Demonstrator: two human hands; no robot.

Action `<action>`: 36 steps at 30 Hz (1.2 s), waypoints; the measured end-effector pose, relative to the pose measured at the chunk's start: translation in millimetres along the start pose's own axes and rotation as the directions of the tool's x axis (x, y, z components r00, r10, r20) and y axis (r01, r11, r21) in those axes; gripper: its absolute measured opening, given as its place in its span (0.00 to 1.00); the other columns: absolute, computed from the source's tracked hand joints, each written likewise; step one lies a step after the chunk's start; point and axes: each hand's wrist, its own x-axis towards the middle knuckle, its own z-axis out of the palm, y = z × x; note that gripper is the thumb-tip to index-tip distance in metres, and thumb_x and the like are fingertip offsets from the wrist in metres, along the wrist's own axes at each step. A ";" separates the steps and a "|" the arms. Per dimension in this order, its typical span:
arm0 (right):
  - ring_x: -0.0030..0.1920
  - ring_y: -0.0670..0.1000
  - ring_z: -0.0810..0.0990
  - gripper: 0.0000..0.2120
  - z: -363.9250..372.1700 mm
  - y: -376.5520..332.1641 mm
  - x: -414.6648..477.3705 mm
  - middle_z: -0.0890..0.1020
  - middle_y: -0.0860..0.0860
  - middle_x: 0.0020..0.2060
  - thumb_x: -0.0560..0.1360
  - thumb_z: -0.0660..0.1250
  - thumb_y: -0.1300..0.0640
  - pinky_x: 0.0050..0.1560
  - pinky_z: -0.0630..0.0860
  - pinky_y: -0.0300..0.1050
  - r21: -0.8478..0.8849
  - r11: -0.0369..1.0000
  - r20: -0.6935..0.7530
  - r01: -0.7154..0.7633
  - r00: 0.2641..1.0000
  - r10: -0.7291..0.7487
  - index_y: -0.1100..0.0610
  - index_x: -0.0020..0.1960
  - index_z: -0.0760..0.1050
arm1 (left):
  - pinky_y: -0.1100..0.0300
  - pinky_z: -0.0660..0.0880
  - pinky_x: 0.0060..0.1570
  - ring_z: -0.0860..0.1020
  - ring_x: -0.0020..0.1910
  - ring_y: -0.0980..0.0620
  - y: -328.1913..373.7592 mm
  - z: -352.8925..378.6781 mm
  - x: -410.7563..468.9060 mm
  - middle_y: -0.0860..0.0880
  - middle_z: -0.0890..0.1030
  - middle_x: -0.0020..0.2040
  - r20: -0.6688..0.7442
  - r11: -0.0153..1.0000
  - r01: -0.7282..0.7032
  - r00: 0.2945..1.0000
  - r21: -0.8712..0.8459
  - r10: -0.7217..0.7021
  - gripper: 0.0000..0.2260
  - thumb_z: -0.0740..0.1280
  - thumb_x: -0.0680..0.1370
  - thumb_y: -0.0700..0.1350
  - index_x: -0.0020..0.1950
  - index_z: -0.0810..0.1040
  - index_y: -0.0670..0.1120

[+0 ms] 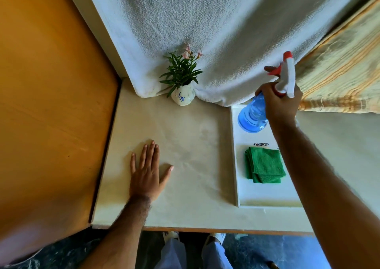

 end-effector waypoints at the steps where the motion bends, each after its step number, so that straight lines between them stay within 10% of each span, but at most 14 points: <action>1: 0.34 0.50 0.83 0.13 -4.5 9.5 3.6 0.87 0.57 0.47 0.70 0.66 0.72 0.40 0.84 0.54 -0.005 1.000 0.007 0.016 1.000 -0.016 0.62 0.51 0.81 | 0.33 0.58 0.80 0.63 0.83 0.42 0.4 -0.5 0.2 0.43 0.61 0.85 0.007 1.000 0.001 1.000 0.000 -0.001 0.40 0.51 0.82 0.69 0.85 0.59 0.43; 7: 0.34 0.68 0.80 0.14 -13.1 52.5 10.8 0.85 0.42 0.42 0.74 0.63 0.70 0.35 0.78 0.65 -0.028 0.994 0.064 0.107 0.992 -0.105 0.59 0.54 0.81 | 0.33 0.58 0.80 0.62 0.84 0.42 0.3 -1.5 1.9 0.44 0.60 0.86 0.035 1.000 0.005 0.999 0.017 -0.006 0.40 0.49 0.82 0.70 0.85 0.58 0.43; 12: 0.39 0.69 0.83 0.13 -13.6 74.3 10.8 0.86 0.51 0.53 0.73 0.65 0.67 0.43 0.81 0.66 -0.034 0.997 0.115 0.073 0.991 -0.068 0.68 0.56 0.78 | 0.34 0.56 0.81 0.60 0.84 0.42 0.9 -1.6 2.5 0.44 0.59 0.86 0.057 1.000 0.010 0.998 0.009 -0.010 0.41 0.48 0.81 0.71 0.86 0.55 0.44; 20: 0.43 0.43 0.83 0.15 -20.6 79.2 0.7 0.84 0.49 0.44 0.73 0.75 0.54 0.50 0.81 0.48 -0.105 0.989 0.131 -0.102 0.985 0.115 0.63 0.55 0.81 | 0.34 0.54 0.82 0.59 0.85 0.43 0.8 -2.0 1.7 0.45 0.57 0.86 0.060 1.000 0.019 0.998 0.000 -0.019 0.41 0.51 0.81 0.70 0.86 0.54 0.45; 23: 0.60 0.46 0.82 0.32 -40.6 88.1 -14.4 0.84 0.51 0.61 0.73 0.78 0.47 0.64 0.79 0.48 -0.206 0.968 0.198 -0.140 0.963 0.182 0.57 0.72 0.72 | 0.34 0.54 0.82 0.58 0.85 0.44 0.3 -1.1 1.9 0.46 0.56 0.87 0.076 1.000 0.024 0.997 0.012 -0.024 0.41 0.50 0.81 0.70 0.86 0.53 0.45; 28: 0.75 0.53 0.69 0.45 -108.8 104.7 -88.3 0.69 0.54 0.75 0.71 0.74 0.38 0.74 0.69 0.54 -0.504 0.852 0.351 0.139 0.935 0.055 0.55 0.79 0.60 | 0.34 0.55 0.82 0.57 0.85 0.45 2.4 -1.3 1.6 0.46 0.57 0.87 0.067 0.999 0.033 0.997 -0.001 -0.033 0.41 0.51 0.81 0.69 0.86 0.55 0.44; 32: 0.80 0.57 0.61 0.49 -156.7 129.9 -128.6 0.63 0.57 0.80 0.71 0.72 0.32 0.77 0.65 0.60 -0.614 0.614 0.695 0.495 0.708 0.125 0.57 0.81 0.60 | 0.33 0.58 0.80 0.61 0.84 0.44 2.4 -1.1 0.7 0.45 0.60 0.86 0.030 1.000 0.023 0.999 -0.009 -0.023 0.40 0.54 0.81 0.68 0.85 0.58 0.44; 36: 0.79 0.59 0.63 0.38 -164.2 149.7 -129.1 0.63 0.57 0.80 0.76 0.71 0.49 0.74 0.70 0.64 -0.556 0.492 0.783 0.671 0.621 0.037 0.58 0.80 0.61 | 0.34 0.57 0.81 0.60 0.84 0.44 1.5 -1.0 1.3 0.45 0.60 0.86 0.027 1.000 0.016 1.000 0.000 -0.016 0.40 0.53 0.81 0.69 0.85 0.57 0.44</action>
